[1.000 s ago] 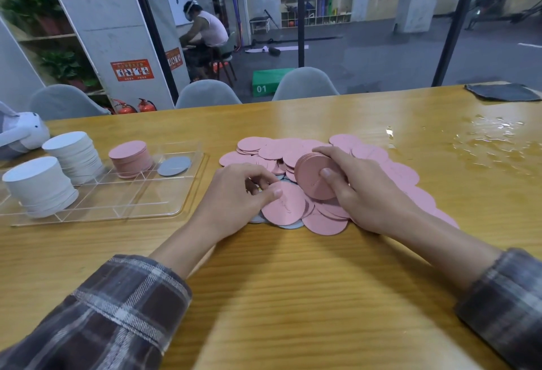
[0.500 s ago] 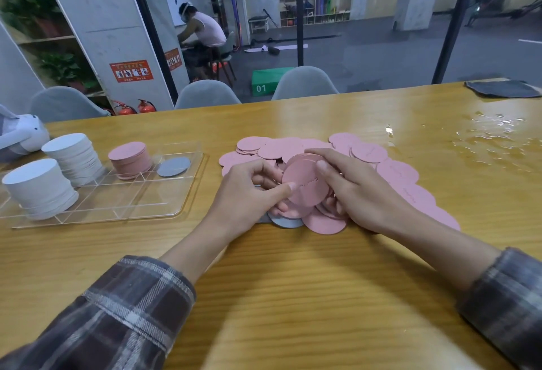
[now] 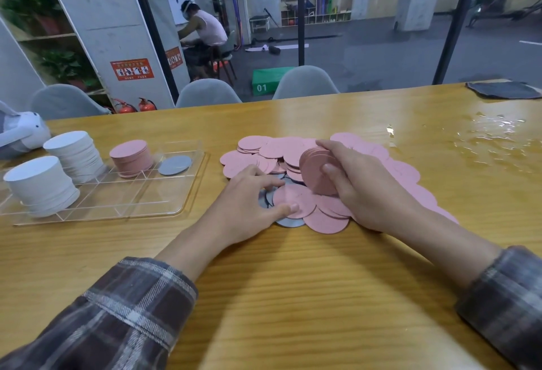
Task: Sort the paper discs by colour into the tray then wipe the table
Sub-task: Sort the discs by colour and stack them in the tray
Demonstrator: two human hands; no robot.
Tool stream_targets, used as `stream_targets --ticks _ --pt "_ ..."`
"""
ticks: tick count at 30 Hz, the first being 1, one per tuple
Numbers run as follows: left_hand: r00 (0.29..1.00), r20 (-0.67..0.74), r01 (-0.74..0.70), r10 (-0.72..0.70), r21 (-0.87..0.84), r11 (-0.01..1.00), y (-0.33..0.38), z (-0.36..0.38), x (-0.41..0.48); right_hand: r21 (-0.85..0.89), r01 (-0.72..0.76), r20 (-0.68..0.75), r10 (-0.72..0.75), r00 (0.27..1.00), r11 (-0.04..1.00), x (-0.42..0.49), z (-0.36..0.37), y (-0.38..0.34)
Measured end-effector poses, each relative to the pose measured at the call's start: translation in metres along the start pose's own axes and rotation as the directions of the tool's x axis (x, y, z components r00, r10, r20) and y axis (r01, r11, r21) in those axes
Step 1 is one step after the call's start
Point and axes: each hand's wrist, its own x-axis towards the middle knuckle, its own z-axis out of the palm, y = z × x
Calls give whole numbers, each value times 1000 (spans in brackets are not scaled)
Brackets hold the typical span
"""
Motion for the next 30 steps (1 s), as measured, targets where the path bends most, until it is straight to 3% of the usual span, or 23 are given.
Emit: stream_targets --ticks 7,11,17,25,30 --pt "999 -46 -31 30 -21 999 1 -3 1 -52 14 54 -11 998 999 0 0 4" --pt "989 -142 -50 27 -161 986 4 -6 2 -20 5 3 -5 1000 1000 0 -1 3" --pt "986 -161 -107 53 -346 932 8 -3 1 38 10 -20 -9 1000 999 1 -3 1" --pt "958 -286 -127 -5 -440 889 15 6 2 186 19 68 -32 997 982 0 3 -5" --pt "955 -292 -96 -57 -483 870 21 9 1 143 27 89 -40 995 989 -2 3 -7"
